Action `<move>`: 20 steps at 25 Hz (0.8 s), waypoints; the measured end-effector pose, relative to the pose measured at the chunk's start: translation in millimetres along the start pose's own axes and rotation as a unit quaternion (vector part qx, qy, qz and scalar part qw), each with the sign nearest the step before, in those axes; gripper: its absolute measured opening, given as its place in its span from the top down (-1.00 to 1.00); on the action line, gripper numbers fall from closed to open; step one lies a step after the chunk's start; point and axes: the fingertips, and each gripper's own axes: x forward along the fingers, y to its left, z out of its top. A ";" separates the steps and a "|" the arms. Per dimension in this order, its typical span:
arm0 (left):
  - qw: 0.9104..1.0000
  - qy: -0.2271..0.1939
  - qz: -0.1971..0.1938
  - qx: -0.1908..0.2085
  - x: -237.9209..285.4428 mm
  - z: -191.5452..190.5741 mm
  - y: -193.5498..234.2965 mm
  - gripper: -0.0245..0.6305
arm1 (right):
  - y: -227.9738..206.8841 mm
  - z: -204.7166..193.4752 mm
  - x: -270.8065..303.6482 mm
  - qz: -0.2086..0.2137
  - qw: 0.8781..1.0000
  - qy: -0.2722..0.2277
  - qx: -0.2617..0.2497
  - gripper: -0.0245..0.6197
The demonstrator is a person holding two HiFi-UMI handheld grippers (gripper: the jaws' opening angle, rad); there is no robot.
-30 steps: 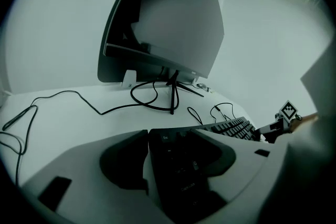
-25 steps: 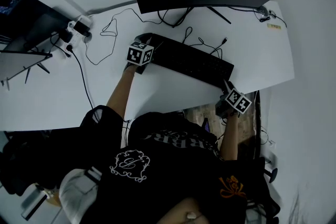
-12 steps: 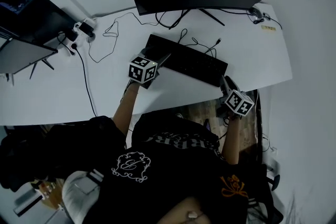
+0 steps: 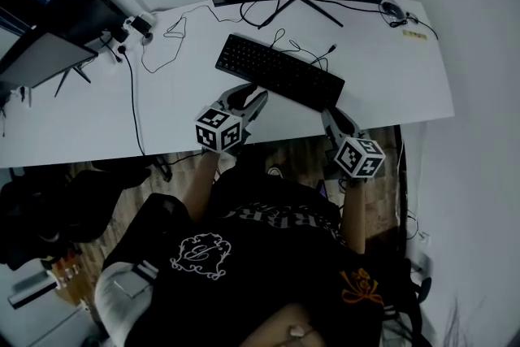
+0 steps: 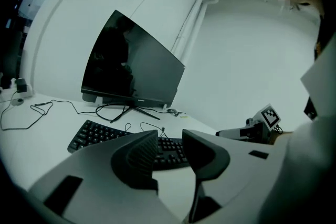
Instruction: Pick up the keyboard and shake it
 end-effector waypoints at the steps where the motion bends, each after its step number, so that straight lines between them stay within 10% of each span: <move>1: 1.000 -0.002 0.004 0.000 -5.2 -3.1 -9.6 0.45 | 4.7 -4.4 -4.9 0.013 1.000 0.004 -0.006 0.60; 20: 0.999 -0.012 0.051 0.008 -72.0 -24.1 -89.2 0.57 | 53.3 -33.1 -49.6 0.093 0.994 0.014 -0.046 0.65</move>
